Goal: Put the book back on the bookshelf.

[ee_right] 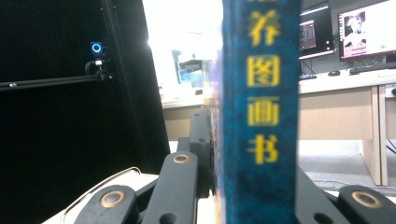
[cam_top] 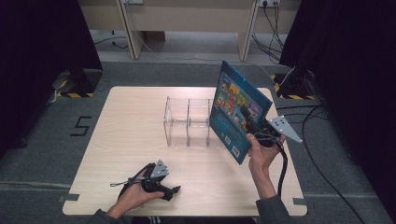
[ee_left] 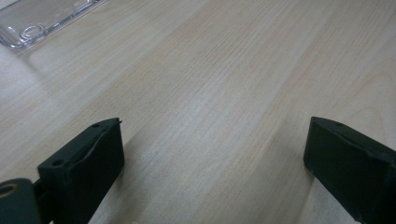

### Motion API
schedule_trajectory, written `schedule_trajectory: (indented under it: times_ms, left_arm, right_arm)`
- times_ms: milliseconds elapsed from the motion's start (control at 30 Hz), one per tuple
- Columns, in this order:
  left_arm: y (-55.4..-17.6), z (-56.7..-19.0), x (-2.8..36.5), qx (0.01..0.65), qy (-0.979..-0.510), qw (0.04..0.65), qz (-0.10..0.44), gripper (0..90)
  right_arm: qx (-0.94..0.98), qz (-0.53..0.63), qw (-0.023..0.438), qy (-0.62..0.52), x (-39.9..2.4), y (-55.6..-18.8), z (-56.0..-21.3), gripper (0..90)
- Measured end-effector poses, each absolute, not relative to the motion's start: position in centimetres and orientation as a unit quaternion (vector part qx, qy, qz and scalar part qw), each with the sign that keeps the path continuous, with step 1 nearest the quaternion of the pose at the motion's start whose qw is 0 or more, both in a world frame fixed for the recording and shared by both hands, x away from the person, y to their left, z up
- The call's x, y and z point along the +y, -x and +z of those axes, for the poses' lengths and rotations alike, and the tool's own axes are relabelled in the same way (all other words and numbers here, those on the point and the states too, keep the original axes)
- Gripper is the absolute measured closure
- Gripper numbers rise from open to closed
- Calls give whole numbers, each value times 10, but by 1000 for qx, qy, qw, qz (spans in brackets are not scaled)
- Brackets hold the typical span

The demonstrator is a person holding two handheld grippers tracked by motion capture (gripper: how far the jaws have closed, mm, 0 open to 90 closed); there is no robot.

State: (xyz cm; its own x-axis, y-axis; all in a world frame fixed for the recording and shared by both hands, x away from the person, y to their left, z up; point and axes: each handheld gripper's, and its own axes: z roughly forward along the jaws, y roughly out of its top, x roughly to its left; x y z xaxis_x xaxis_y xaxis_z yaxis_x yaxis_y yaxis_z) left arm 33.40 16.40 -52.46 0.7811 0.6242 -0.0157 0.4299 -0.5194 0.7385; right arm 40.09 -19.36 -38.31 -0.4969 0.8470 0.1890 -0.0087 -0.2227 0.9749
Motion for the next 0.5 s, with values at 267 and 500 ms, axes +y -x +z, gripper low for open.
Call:
schedule_trajectory:
  times_ms: [267,500]
  left_arm:
    - [-334,-525,164,306,-862,383,127,41]
    - [-334,-525,164,306,-862,383,127,41]
  right_arm:
    - [537,670,331,-391,-186,-403,-382,825]
    - [539,666,339,-389,-178,-407,-383,824]
